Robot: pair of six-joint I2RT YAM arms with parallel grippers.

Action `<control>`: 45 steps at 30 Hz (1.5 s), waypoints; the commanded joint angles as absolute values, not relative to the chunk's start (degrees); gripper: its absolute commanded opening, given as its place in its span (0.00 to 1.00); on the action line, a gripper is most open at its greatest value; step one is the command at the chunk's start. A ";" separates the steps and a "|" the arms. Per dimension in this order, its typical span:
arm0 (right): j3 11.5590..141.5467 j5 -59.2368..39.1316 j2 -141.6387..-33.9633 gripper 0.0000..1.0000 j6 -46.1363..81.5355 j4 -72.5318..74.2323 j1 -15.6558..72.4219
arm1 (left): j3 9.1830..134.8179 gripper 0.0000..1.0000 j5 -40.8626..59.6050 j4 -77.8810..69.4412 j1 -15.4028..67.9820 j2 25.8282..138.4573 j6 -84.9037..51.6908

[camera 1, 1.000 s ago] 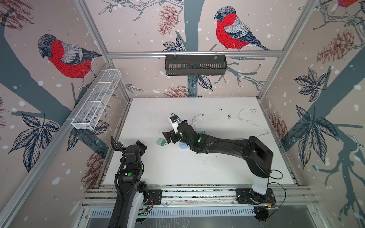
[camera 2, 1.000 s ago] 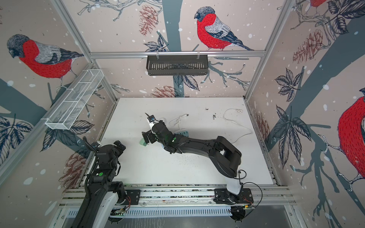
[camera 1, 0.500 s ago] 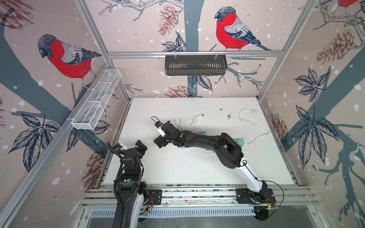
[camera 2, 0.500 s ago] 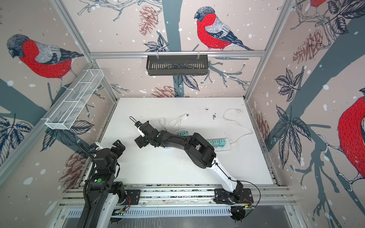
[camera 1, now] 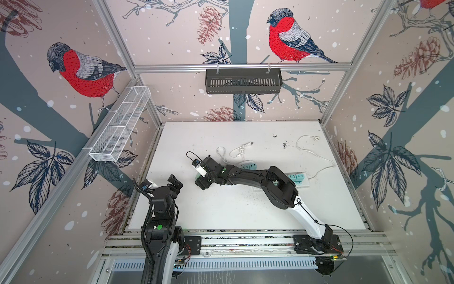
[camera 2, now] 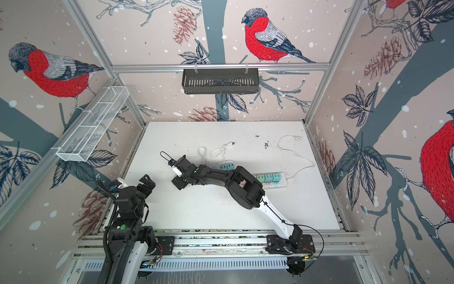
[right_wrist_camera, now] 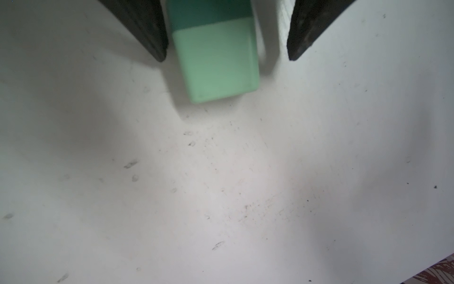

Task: Insert the plug
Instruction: 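Close the right gripper on the small green adapter and lift it, then carry the green adapter toward the left gripper while the left arm reaches over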

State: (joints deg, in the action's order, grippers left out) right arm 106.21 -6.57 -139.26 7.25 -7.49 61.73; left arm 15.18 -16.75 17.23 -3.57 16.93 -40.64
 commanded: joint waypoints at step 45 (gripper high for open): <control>41.99 10.84 -92.23 0.27 7.25 39.97 63.41 | 9.20 0.97 9.09 2.00 -3.65 7.73 -32.04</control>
